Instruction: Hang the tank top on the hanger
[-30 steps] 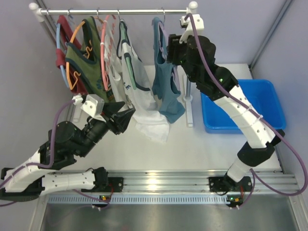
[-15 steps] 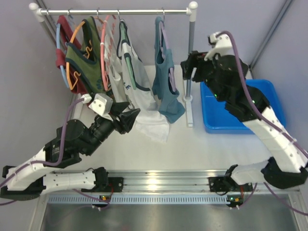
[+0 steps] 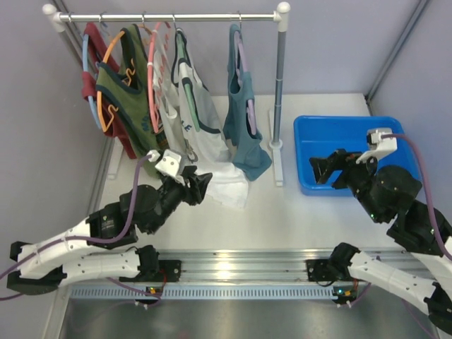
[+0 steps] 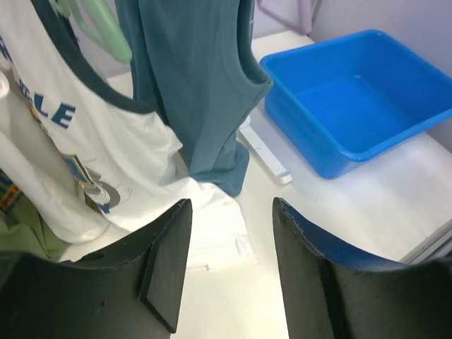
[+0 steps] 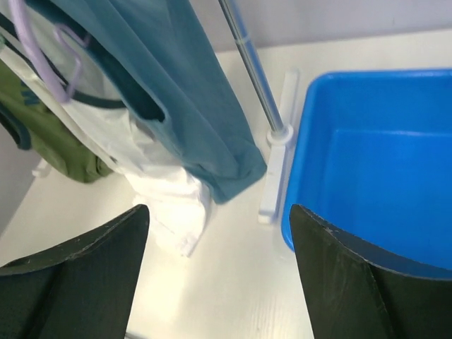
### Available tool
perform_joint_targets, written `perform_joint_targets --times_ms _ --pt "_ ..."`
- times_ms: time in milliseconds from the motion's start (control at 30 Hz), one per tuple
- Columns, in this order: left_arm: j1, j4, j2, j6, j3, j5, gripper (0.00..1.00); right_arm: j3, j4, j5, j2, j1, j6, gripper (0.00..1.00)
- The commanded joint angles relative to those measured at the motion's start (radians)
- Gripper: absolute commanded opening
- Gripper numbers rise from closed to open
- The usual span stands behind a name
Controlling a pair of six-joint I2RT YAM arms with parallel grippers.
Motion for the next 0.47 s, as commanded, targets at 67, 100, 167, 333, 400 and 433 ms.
perform_joint_targets --times_ms 67,100,167,333,400,433 --pt "-0.003 0.001 -0.034 -0.101 -0.058 -0.051 0.54 -0.109 -0.083 0.001 -0.104 -0.011 0.106 0.81" --pt "-0.004 -0.005 -0.034 -0.109 -0.06 -0.053 0.54 -0.113 -0.089 0.0 -0.117 -0.013 0.111 0.81" --pt "-0.003 -0.019 -0.03 -0.115 -0.055 -0.056 0.54 -0.116 -0.102 -0.006 -0.115 -0.011 0.12 0.81" --pt "-0.003 -0.054 -0.037 -0.12 -0.042 -0.057 0.54 -0.107 -0.1 -0.005 -0.106 -0.011 0.116 0.82" --pt "-0.003 -0.057 -0.045 -0.121 -0.04 -0.051 0.54 -0.097 -0.103 -0.002 -0.095 -0.011 0.116 0.91" --pt "-0.003 -0.062 -0.047 -0.123 -0.04 -0.05 0.54 -0.092 -0.106 0.004 -0.095 -0.011 0.117 0.98"
